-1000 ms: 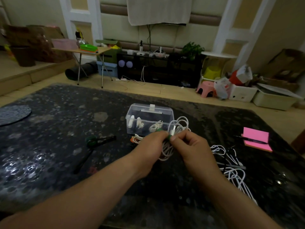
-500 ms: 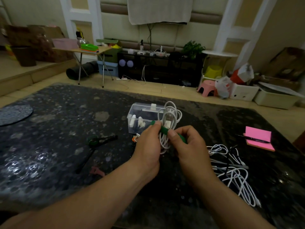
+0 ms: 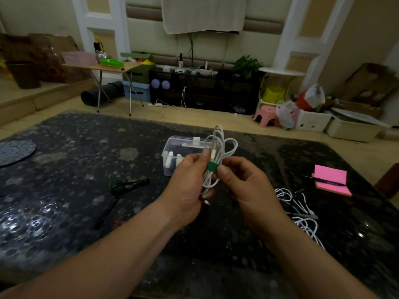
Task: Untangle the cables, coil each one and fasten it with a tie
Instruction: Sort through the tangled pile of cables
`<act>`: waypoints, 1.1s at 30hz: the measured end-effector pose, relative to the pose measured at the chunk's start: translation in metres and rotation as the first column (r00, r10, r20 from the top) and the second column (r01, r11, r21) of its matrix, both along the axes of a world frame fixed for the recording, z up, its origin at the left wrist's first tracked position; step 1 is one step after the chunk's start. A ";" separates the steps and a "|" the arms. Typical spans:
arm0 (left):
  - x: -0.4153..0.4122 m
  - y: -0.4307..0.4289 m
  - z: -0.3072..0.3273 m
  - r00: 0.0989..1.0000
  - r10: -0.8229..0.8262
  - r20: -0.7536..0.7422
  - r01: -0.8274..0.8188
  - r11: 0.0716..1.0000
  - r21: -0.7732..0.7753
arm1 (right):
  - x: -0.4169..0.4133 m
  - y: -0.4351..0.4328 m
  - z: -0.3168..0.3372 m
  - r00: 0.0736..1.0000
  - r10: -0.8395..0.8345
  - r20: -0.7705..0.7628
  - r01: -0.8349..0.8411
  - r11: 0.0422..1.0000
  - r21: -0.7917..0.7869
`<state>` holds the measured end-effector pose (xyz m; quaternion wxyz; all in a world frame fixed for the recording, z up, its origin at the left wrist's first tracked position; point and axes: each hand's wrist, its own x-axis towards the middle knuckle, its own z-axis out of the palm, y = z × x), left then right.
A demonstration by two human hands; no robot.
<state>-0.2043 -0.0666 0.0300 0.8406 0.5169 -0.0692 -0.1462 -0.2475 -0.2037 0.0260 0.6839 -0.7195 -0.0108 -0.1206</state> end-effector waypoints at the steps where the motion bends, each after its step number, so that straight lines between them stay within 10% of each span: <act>1: 0.000 0.001 0.000 1.000 -0.005 0.002 0.004 1.000 0.006 | 0.000 0.000 0.001 1.000 0.010 0.003 -0.010 1.000 -0.020; 22: 0.004 0.021 0.009 0.859 -0.492 -0.144 0.506 0.858 0.088 | 0.001 -0.018 0.008 0.950 0.310 -0.036 -0.311 0.949 -0.046; 33: 0.009 0.016 -0.003 0.986 -0.121 0.118 0.063 0.911 0.407 | 0.004 -0.007 -0.003 0.997 0.078 0.021 -0.074 0.988 -0.137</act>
